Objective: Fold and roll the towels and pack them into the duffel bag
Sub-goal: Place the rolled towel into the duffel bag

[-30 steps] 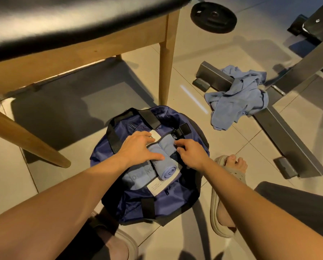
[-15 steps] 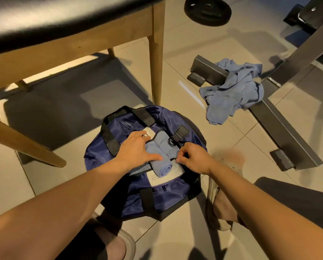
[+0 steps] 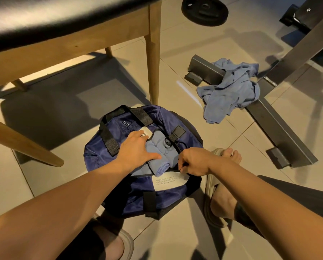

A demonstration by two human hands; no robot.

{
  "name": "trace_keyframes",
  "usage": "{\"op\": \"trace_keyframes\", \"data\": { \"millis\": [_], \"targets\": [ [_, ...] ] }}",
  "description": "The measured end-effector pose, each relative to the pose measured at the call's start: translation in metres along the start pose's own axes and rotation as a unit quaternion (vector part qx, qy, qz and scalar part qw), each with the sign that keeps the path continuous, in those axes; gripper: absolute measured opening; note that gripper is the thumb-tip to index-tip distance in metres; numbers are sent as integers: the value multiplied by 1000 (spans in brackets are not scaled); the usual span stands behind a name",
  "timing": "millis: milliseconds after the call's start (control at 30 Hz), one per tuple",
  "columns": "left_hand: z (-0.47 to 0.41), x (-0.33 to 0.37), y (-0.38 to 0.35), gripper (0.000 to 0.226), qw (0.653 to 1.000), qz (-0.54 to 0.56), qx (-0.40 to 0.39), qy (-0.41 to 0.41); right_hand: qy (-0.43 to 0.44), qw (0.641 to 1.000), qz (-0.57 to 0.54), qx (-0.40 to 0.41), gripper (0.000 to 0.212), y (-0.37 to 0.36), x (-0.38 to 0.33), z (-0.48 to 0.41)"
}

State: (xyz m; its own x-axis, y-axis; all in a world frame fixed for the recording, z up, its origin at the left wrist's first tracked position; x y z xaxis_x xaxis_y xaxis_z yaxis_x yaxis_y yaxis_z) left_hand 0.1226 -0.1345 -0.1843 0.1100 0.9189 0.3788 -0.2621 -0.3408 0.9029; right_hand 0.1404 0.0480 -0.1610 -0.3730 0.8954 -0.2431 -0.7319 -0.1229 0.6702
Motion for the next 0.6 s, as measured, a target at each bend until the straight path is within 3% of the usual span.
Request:
{"op": "trace_keyframes", "data": {
  "millis": [133, 267, 367, 600],
  "targets": [
    [2, 5, 2, 103, 999, -29, 6, -17, 13, 994, -94, -46, 9, 0, 4, 7],
    [0, -3, 9, 96, 999, -11, 4, -36, -1, 981, -167, 98, 11, 33, 5, 2],
    [-6, -20, 23, 66, 998, 33, 25, -49, -33, 971, -139, 189, 17, 33, 3, -6],
    [-14, -44, 47, 19, 998, -10, 68, 15, -43, 965, -61, 250, 13, 24, -6, -16]
  ]
}}
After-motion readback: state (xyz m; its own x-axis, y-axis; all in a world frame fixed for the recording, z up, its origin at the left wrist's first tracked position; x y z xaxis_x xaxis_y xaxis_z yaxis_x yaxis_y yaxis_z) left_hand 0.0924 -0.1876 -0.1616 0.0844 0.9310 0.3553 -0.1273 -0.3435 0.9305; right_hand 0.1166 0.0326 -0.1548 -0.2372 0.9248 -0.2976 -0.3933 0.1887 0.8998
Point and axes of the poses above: each hand's wrist, its own z-axis away from the middle knuckle, its own y-axis out of the back of the hand, x = y × z, the point moved 8 cm from there along -z, towards the middle knuckle, and after that the axes turned 7 degrees about -y, right-handed, at the moved point
